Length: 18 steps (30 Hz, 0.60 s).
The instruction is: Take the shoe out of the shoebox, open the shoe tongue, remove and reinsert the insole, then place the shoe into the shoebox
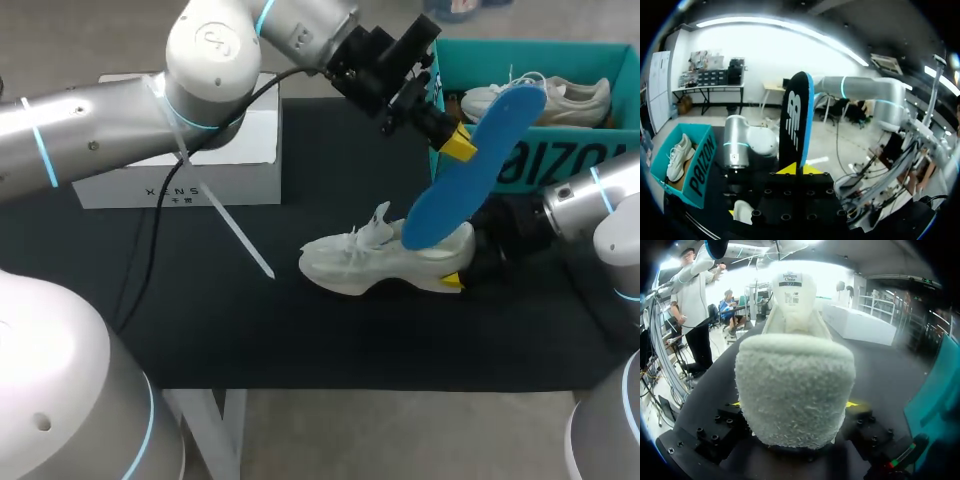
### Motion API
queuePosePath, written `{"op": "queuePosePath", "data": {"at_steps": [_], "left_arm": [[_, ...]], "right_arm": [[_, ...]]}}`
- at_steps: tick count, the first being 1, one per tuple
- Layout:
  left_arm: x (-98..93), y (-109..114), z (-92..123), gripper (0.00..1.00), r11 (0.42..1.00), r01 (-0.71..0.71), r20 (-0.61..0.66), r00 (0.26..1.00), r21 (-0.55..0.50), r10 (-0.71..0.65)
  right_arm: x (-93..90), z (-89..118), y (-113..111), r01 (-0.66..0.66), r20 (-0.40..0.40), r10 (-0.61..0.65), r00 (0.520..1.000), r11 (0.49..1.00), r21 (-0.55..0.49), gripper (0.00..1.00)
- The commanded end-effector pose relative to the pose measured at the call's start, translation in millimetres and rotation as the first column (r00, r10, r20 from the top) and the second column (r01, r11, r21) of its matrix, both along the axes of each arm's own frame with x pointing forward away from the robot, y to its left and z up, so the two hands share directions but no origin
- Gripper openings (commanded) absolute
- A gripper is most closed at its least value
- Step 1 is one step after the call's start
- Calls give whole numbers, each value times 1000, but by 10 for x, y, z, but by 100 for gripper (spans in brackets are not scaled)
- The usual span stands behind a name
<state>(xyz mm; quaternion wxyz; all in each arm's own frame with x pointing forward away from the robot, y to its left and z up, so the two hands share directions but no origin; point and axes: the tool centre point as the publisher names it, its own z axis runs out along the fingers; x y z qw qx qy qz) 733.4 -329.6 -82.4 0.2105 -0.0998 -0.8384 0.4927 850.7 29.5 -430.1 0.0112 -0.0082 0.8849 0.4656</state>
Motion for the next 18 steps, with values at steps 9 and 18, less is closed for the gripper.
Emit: {"op": "queuePosePath", "data": {"at_steps": [9, 18], "left_arm": [[-688, 337, 296, 0, 986, -84, -145, 987, -146, 63], [-1049, 474, 518, 0, 965, -96, -223, 974, -243, 41]], "right_arm": [[9, 109, -13, -9, 20, 9, 1000, 999, -38, 27], [19, 409, -94, -9, 34, 14, 999, 988, -154, 100]]}}
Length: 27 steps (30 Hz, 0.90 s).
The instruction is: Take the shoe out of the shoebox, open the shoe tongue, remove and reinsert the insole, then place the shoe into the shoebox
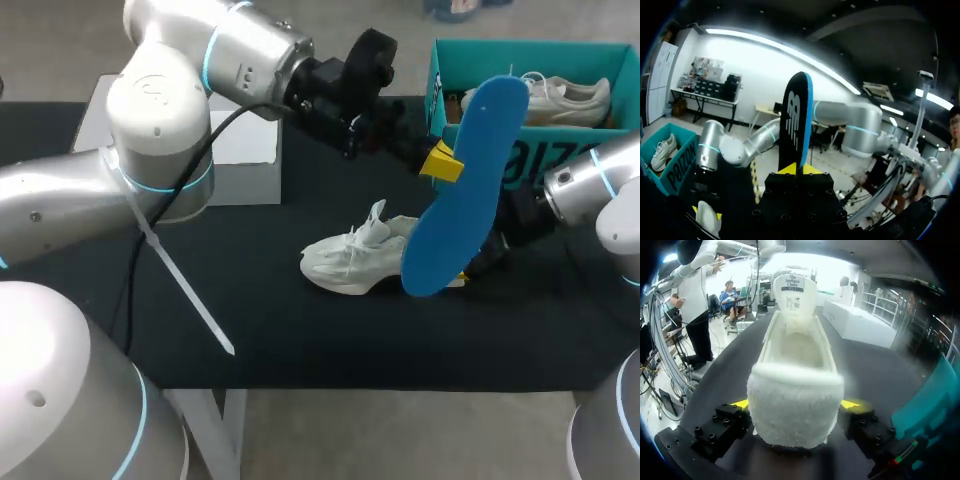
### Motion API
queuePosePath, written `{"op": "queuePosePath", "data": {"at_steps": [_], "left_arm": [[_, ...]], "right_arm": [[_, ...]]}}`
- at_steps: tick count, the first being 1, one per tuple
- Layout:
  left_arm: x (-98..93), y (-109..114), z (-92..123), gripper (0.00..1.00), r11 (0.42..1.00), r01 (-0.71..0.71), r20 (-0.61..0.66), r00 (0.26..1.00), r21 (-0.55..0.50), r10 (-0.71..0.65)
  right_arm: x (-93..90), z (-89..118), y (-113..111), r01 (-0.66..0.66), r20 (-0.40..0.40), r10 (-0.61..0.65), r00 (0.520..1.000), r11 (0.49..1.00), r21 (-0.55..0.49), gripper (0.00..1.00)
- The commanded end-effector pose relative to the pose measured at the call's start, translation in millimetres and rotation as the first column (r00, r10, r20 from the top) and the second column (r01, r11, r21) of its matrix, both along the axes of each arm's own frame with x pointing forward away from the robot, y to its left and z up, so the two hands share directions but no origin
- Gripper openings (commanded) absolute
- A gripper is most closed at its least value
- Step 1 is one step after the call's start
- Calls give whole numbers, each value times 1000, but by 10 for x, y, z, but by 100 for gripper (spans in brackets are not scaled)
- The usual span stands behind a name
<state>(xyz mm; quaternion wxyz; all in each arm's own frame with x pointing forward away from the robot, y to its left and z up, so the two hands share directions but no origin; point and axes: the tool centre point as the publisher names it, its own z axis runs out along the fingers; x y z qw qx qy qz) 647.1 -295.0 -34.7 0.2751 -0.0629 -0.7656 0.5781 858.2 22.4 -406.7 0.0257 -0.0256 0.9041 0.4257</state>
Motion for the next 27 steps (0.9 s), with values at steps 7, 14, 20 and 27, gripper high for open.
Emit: {"op": "queuePosePath", "data": {"at_steps": [7, 14, 20, 27], "left_arm": [[-329, 292, 164, 0, 992, -76, -69, 995, -98, 70], [-505, 389, 322, 0, 985, -93, -68, 994, -145, 84], [-635, 452, 411, 0, 982, -105, -75, 993, -154, 95], [-716, 574, 436, 0, 976, -138, -81, 989, -166, 126]], "right_arm": [[-81, 317, -82, 3, -20, -7, 1000, 982, -187, 100], [-99, 555, -60, 0, -44, -17, 999, 931, -366, 100], [-124, 775, -21, 15, -42, -41, 998, 875, -484, 100], [-179, 963, -22, 14, -15, -27, 1000, 838, -546, 100]]}}
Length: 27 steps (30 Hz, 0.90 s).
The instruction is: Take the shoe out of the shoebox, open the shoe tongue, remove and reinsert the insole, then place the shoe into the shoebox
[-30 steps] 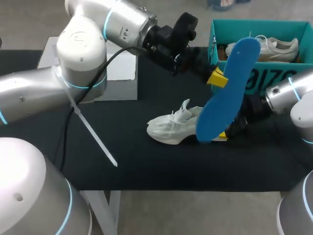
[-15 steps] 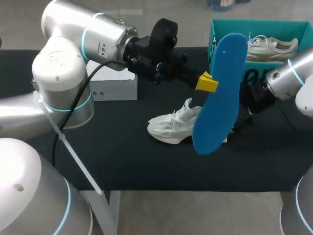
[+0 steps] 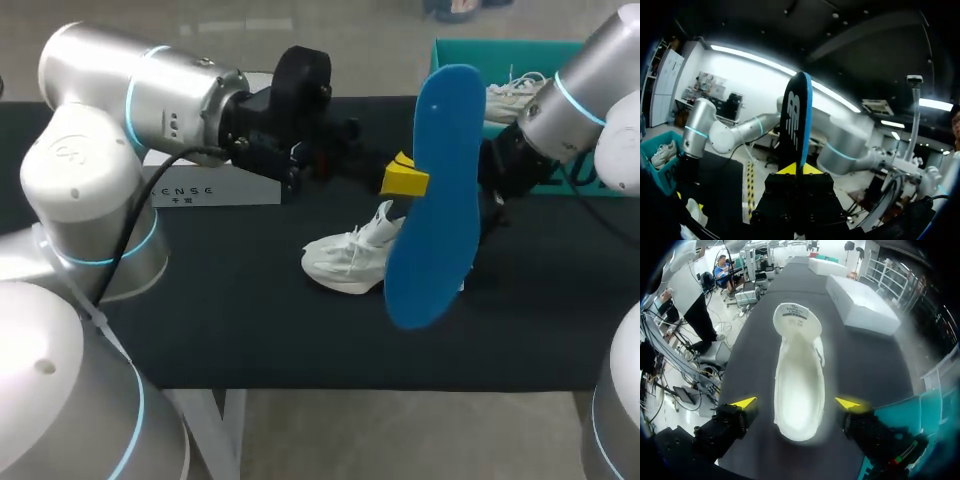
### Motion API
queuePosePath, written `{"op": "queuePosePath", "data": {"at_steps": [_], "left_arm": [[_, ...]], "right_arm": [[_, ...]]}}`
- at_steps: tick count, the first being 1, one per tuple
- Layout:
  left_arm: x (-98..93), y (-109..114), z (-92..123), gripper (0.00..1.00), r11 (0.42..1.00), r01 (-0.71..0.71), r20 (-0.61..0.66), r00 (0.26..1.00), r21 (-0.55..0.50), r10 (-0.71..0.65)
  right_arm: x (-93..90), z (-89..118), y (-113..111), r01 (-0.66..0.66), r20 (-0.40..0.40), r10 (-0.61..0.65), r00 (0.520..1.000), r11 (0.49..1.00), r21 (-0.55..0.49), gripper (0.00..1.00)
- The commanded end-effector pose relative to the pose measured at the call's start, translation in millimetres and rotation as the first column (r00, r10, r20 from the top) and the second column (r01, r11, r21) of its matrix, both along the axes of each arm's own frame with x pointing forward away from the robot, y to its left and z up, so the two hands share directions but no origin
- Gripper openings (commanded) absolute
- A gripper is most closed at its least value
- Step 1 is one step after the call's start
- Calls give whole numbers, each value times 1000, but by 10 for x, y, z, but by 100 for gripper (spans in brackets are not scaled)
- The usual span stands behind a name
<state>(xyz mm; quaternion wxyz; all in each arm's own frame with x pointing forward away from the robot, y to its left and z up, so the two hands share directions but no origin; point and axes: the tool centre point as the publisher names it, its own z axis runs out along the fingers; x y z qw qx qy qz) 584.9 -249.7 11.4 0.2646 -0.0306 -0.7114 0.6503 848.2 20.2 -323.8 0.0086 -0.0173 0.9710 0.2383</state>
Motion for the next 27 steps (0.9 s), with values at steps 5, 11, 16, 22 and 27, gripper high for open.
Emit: {"op": "queuePosePath", "data": {"at_steps": [5, 11, 16, 22, 27], "left_arm": [[-207, 150, 19, 0, 999, -32, -27, 999, -41, 31], [-400, 203, 53, 0, 997, 51, -90, 994, -63, -56], [-461, 251, 29, 0, 998, 49, -102, 993, -32, -52], [-489, 305, -15, 0, 999, 37, -111, 993, -37, -41], [-509, 312, -27, 0, 998, 32, -109, 993, -46, -37]], "right_arm": [[-142, 217, 11, -5, 8, 7, 1000, 981, -193, 100], [-216, 239, 6, -15, -11, 13, 1000, 981, -194, 100], [-244, 296, 58, -17, -7, 16, 1000, 979, -205, 100], [-220, 367, 114, 6, -7, -8, 1000, 954, -301, 100], [-151, 408, 82, 100, 7, -103, 995, 944, -315, 100]]}}
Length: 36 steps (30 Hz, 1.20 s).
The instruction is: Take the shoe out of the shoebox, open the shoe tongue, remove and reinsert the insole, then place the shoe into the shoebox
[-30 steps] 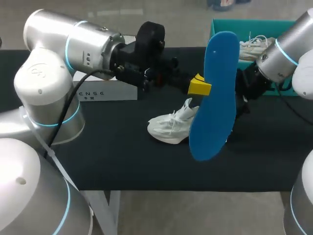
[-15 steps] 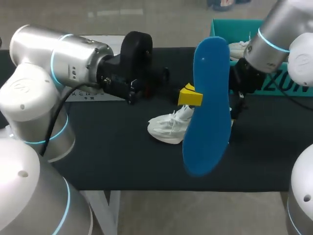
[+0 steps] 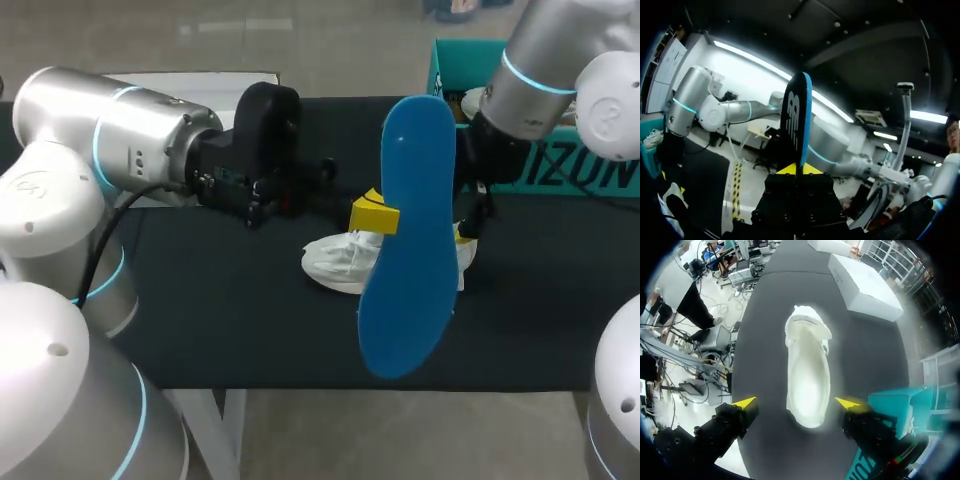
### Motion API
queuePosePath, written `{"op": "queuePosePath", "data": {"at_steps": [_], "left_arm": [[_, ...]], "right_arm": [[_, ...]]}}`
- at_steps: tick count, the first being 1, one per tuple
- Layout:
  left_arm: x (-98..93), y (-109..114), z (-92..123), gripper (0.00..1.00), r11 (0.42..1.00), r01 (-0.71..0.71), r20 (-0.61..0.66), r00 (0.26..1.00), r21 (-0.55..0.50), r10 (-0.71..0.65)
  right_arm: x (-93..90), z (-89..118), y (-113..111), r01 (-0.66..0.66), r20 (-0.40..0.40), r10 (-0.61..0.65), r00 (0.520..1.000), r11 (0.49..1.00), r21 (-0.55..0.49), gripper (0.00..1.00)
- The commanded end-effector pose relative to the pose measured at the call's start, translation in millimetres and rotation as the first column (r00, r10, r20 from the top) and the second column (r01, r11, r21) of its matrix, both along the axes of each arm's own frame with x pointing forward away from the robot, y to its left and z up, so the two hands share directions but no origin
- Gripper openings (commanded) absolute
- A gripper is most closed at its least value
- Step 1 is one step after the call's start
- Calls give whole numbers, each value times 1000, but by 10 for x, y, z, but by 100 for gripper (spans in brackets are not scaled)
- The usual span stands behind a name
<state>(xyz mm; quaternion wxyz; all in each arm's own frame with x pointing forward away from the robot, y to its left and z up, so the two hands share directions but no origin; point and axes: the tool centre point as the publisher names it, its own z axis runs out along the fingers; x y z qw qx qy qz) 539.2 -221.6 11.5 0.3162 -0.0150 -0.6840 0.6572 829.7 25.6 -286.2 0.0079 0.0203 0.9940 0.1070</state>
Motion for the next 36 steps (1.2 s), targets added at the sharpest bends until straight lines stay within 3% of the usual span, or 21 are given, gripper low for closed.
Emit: {"op": "queuePosePath", "data": {"at_steps": [1, 6, 12, 36], "left_arm": [[-57, 30, -30, 0, 1000, -9, -2, 1000, -10, 9], [-65, 28, -15, 0, 1000, -10, -3, 1000, -17, 10], [-59, 14, 13, 0, 1000, -3, -1, 1000, -13, 3], [-27, 14, 9, 0, 999, -26, -4, 1000, -44, 26]], "right_arm": [[61, 4, 23, 35, 15, -35, 999, 999, -40, 100], [182, -129, 74, 26, 56, -23, 998, 998, -54, 100], [286, -296, 60, 39, -1, -39, 999, 996, -78, 100], [295, -302, 60, 43, -8, -44, 999, 997, -63, 100]]}}
